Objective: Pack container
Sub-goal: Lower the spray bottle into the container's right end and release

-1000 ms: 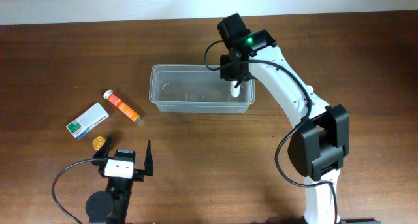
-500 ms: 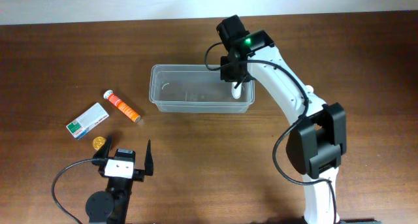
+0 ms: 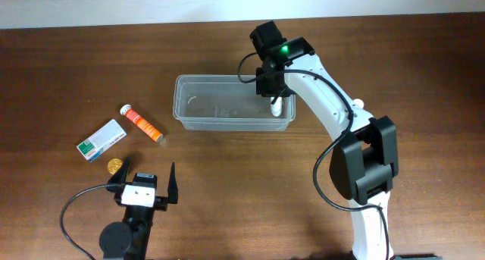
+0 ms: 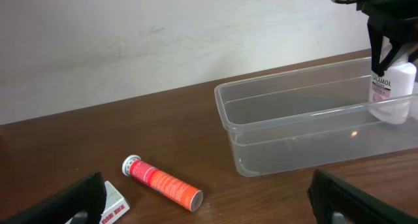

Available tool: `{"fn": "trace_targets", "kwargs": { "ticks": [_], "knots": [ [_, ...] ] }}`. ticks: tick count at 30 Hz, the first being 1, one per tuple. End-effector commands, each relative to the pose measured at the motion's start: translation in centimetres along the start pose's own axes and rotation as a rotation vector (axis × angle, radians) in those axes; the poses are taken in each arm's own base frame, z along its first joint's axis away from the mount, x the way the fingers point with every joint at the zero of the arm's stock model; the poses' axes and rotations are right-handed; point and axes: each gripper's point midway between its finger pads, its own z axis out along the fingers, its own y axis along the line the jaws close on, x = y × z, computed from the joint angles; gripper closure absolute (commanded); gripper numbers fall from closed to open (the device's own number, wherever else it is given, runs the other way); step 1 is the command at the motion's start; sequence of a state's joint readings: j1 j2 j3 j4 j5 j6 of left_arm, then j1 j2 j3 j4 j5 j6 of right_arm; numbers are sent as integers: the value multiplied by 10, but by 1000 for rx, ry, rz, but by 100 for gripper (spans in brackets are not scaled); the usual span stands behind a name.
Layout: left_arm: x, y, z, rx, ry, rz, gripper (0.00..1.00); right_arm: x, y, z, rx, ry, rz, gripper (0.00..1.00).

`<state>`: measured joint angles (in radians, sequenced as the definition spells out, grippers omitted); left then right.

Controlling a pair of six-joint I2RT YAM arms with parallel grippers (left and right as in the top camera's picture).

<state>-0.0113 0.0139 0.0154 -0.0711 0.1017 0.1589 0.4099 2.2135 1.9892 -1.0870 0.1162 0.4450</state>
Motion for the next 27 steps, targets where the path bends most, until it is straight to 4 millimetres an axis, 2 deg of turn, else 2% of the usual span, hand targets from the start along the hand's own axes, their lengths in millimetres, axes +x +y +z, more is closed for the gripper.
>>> {"fn": "trace_targets", "kwargs": {
  "ticks": [1,4,6,8,11,19,22,27],
  "knots": [
    [2,1,0,-2,0,-9,1,-4,-10,3,29,-10,21,80],
    [2,1,0,-2,0,-9,1,-4,-11,3,30,-9,23,79],
    [2,1,0,-2,0,-9,1,-4,-11,3,31,-8,23,70],
    [2,1,0,-2,0,-9,1,-4,-11,3,31,-8,23,55],
    [2,1,0,-2,0,-9,1,-4,-11,3,31,-8,23,46],
    [2,1,0,-2,0,-9,1,-9,-9,-2,23,-23,20,44],
    [2,1,0,-2,0,-9,1,-17,-6,-19,6,-43,-3,43],
    [2,1,0,-2,0,-9,1,-36,-5,-77,-28,-120,-20,38]
  ]
}}
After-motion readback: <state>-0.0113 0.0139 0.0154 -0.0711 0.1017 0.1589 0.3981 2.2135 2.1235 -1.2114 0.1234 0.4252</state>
